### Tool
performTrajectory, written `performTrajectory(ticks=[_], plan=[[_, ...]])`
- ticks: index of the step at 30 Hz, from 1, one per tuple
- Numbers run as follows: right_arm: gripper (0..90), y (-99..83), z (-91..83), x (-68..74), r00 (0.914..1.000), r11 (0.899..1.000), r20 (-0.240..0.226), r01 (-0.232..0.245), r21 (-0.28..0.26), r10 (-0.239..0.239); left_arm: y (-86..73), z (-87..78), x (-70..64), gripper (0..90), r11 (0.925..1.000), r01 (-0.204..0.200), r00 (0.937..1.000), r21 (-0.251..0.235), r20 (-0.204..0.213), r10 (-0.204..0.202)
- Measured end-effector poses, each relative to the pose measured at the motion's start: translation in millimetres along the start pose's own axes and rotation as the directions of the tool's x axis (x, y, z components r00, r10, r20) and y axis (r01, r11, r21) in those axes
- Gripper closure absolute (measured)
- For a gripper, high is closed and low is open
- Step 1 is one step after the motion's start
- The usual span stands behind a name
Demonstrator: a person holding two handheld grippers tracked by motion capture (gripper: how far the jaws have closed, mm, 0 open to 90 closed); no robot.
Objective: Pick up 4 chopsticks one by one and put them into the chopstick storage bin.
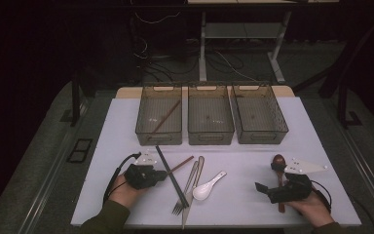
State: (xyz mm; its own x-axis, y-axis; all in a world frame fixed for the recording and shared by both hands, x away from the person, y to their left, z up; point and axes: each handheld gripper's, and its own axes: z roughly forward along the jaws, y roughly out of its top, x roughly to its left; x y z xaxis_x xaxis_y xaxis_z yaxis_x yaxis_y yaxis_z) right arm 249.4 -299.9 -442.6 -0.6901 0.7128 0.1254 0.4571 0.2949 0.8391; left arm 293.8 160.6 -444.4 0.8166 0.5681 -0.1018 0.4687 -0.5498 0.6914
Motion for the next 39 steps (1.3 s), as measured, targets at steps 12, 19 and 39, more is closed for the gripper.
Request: performTrajectory(ticks=[12,19,39], plan=[[2.8,0.0,0.1,-0.2,1.0000,1.000,0.000,0.000,0.000,0.000,3.6,-8.1,-0.4,83.4,0.9997,0.009,1.0000,-0.025,0.002,-0.009],[2.7,0.0,0.2,-0.5,1.0000,1.000,0.002,0.000,0.000,0.000,5.0,-12.0,-1.3,83.4,0.9994,0.004,1.0000,-0.035,0.000,-0.004],[2.8,0.0,0.3,-0.9,1.0000,1.000,0.003,-0.001,0.004,0.001,14.5,-25.5,-4.3,83.7,0.9949,0.014,0.9999,-0.100,0.002,-0.014]])
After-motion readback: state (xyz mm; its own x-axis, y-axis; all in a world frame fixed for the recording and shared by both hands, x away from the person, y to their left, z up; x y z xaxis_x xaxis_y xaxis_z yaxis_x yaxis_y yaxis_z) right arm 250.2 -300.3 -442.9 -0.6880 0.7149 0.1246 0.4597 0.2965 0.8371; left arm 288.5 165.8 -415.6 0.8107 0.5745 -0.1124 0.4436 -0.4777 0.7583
